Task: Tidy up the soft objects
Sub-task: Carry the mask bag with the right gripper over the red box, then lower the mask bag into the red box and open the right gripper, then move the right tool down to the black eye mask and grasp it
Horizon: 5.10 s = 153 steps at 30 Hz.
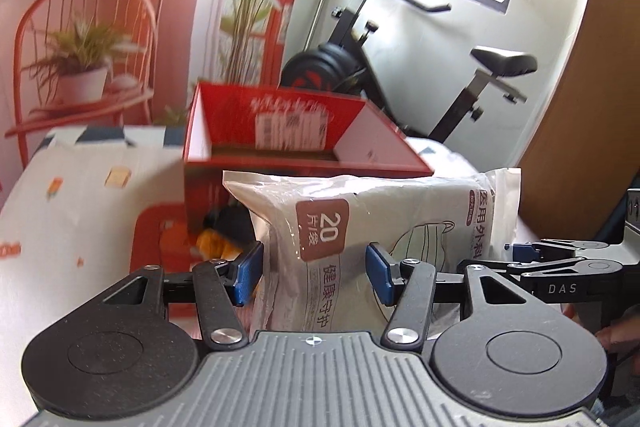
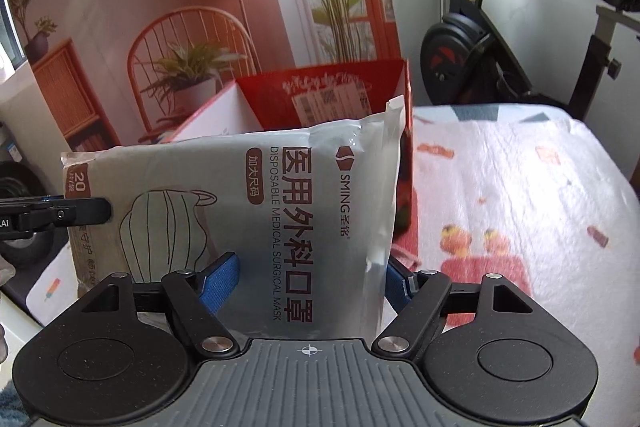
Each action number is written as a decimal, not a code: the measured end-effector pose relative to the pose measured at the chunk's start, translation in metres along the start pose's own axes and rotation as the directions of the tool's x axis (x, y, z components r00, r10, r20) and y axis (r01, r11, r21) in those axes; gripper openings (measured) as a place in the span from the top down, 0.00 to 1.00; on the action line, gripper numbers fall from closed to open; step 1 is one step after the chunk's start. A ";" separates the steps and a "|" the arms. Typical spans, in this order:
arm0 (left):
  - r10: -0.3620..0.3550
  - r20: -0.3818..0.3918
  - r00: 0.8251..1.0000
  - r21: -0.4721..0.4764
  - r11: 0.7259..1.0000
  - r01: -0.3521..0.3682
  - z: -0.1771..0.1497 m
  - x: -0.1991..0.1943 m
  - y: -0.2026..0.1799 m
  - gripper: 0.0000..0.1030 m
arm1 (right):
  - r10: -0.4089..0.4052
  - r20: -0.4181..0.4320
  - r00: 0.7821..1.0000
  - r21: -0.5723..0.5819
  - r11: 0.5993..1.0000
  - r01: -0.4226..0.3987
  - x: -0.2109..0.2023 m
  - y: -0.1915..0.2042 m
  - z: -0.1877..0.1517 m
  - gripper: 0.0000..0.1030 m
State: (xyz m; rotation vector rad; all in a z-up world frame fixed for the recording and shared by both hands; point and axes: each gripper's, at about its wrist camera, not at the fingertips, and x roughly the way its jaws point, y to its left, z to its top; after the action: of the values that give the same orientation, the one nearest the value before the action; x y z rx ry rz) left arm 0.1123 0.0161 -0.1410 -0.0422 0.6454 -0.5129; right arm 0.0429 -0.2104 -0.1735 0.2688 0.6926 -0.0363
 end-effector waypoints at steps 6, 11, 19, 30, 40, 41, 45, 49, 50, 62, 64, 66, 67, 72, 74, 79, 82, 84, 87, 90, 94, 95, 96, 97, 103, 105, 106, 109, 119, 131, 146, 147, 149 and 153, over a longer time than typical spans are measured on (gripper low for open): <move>-0.007 0.042 0.999 0.034 0.999 0.006 0.021 0.001 -0.010 0.44 | 0.000 0.048 0.999 -0.007 1.000 0.001 -0.007 -0.006 0.029 0.30; -0.008 0.086 0.996 0.040 0.999 0.005 0.038 0.000 -0.012 0.44 | 0.000 0.082 0.997 -0.030 1.000 0.003 -0.008 -0.008 0.053 0.30; -0.008 0.135 0.991 0.053 0.999 0.000 0.069 0.016 -0.014 0.42 | -0.024 0.131 0.991 -0.080 0.996 0.035 -0.002 -0.006 0.094 0.30; -0.013 0.110 0.994 -0.030 0.999 0.016 0.107 0.058 0.010 0.42 | -0.021 0.160 0.987 -0.159 0.986 0.046 0.040 -0.018 0.145 0.30; 0.032 0.072 0.997 -0.039 0.999 -0.029 0.126 0.100 0.025 0.42 | -0.017 0.112 0.994 -0.180 0.983 0.037 0.098 -0.029 0.160 0.31; 0.039 0.068 0.997 -0.039 0.999 -0.037 0.127 0.105 0.027 0.42 | -0.019 0.105 0.994 -0.180 0.983 0.038 0.103 -0.029 0.160 0.32; 0.064 0.036 0.997 -0.052 0.997 -0.062 0.130 0.122 0.036 0.41 | -0.028 0.076 0.997 -0.164 0.986 0.040 0.124 -0.033 0.159 0.44; 0.061 -0.014 0.998 -0.041 0.997 -0.062 0.132 0.141 0.041 0.41 | -0.028 0.057 0.998 -0.127 0.991 0.035 0.136 -0.047 0.155 0.54; 0.061 -0.027 0.998 -0.034 0.997 -0.062 0.132 0.145 0.042 0.40 | -0.032 0.049 0.998 -0.124 0.992 0.038 0.138 -0.050 0.154 0.58; 0.126 -0.160 0.979 0.011 0.992 -0.125 0.119 0.184 0.060 0.31 | -0.039 -0.106 0.994 -0.155 0.988 0.022 0.176 -0.055 0.146 0.76; 0.174 -0.156 0.972 0.029 0.985 -0.172 0.121 0.185 0.062 0.30 | -0.057 -0.131 0.990 -0.160 0.986 0.036 0.183 -0.053 0.148 0.79; 0.196 -0.140 0.970 0.034 0.981 -0.193 0.124 0.183 0.064 0.29 | -0.072 -0.164 0.984 -0.145 0.988 0.048 0.191 -0.053 0.152 0.82; 0.184 -0.128 0.974 0.022 0.983 -0.183 0.125 0.181 0.065 0.29 | -0.078 -0.173 0.982 -0.142 0.988 0.053 0.193 -0.053 0.154 0.82; 0.125 -0.105 0.987 -0.012 0.992 -0.127 0.124 0.179 0.066 0.32 | -0.121 -0.251 0.960 -0.207 0.976 0.069 0.210 -0.044 0.164 0.83; 0.112 -0.117 0.987 -0.010 0.993 -0.114 0.124 0.183 0.065 0.40 | -0.153 -0.303 0.940 -0.263 0.962 0.072 0.220 -0.034 0.165 0.83; 0.103 -0.147 0.984 -0.035 0.993 -0.109 0.120 0.192 0.068 0.51 | -0.249 -0.382 0.890 -0.390 0.916 0.089 0.249 -0.012 0.167 0.83; 0.102 -0.156 0.982 -0.054 0.992 -0.112 0.117 0.193 0.072 0.53 | -0.279 -0.408 0.869 -0.399 0.911 0.105 0.262 -0.010 0.174 0.83; 0.105 -0.155 0.982 -0.057 0.992 -0.115 0.116 0.193 0.074 0.54 | -0.289 -0.417 0.862 -0.400 0.910 0.111 0.267 -0.010 0.177 0.79; 0.094 -0.149 0.984 -0.057 0.993 -0.104 0.117 0.191 0.075 0.54 | -0.281 -0.395 0.875 -0.394 0.912 0.115 0.264 -0.013 0.180 0.63; 0.096 -0.147 0.984 -0.055 0.993 -0.105 0.117 0.191 0.075 0.54 | -0.266 -0.381 0.885 -0.379 0.919 0.113 0.257 -0.017 0.188 0.63; 0.098 -0.145 0.985 -0.055 0.993 -0.107 0.115 0.193 0.074 0.54 | -0.229 -0.332 0.915 -0.350 0.931 0.106 0.245 -0.021 0.200 0.65; 0.100 -0.147 0.984 -0.054 0.993 -0.109 0.115 0.194 0.073 0.54 | -0.220 -0.329 0.918 -0.337 0.936 0.103 0.244 -0.023 0.203 0.66; 0.101 -0.149 0.984 -0.054 0.993 -0.110 0.115 0.195 0.073 0.54 | -0.217 -0.324 0.921 -0.326 0.939 0.107 0.243 -0.025 0.205 0.70; 0.101 -0.151 0.983 -0.052 0.993 -0.110 0.115 0.196 0.072 0.54 | -0.212 -0.317 0.924 -0.317 0.942 0.107 0.242 -0.026 0.206 0.72; 0.106 -0.150 0.983 -0.057 0.992 -0.116 0.115 0.196 0.075 0.54 | -0.171 -0.342 0.924 -0.292 0.954 0.068 0.249 -0.032 0.202 0.90; 0.105 -0.152 0.983 -0.057 0.992 -0.114 0.116 0.198 0.075 0.54 | -0.166 -0.379 0.910 -0.308 0.950 0.045 0.257 -0.032 0.195 0.93; 0.104 -0.152 0.983 -0.055 0.992 -0.113 0.115 0.199 0.074 0.54 | -0.172 -0.393 0.903 -0.322 0.946 0.040 0.262 -0.031 0.191 0.95; 0.099 -0.157 0.983 -0.049 0.993 -0.108 0.115 0.202 0.072 0.54 | -0.183 -0.424 0.887 -0.341 0.939 0.031 0.279 -0.026 0.183 0.96; 0.106 -0.166 0.980 -0.023 0.994 -0.111 0.115 0.206 0.072 0.54 | -0.210 -0.542 0.814 -0.341 0.940 0.015 0.320 -0.016 0.171 1.00; 0.125 -0.178 0.976 0.001 0.992 -0.127 0.111 0.196 0.070 0.53 | -0.240 -0.500 0.832 -0.373 0.927 0.043 0.307 -0.013 0.167 0.95; 0.153 -0.169 0.974 0.025 0.988 -0.151 0.098 0.142 0.058 0.53 | -0.152 -0.253 0.955 -0.234 0.968 0.092 0.199 -0.013 0.163 0.70; 0.150 -0.166 0.975 0.026 0.989 -0.148 0.095 0.136 0.057 0.53 | -0.141 -0.237 0.961 -0.221 0.971 0.088 0.193 -0.013 0.161 0.68; 0.145 -0.164 0.976 0.025 0.989 -0.142 0.090 0.127 0.055 0.53 | -0.130 -0.208 0.970 -0.193 0.977 0.090 0.178 -0.013 0.156 0.66; 0.138 -0.154 0.978 0.034 0.990 -0.134 0.078 0.110 0.051 0.52 | -0.094 -0.152 0.984 -0.133 0.988 0.074 0.151 -0.013 0.143 0.63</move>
State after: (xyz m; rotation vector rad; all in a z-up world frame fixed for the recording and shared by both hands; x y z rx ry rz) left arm 0.2555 -0.0003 -0.1502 0.0647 0.7892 -0.3940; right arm 0.2467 -0.2515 -0.1672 0.1206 0.8607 -0.0518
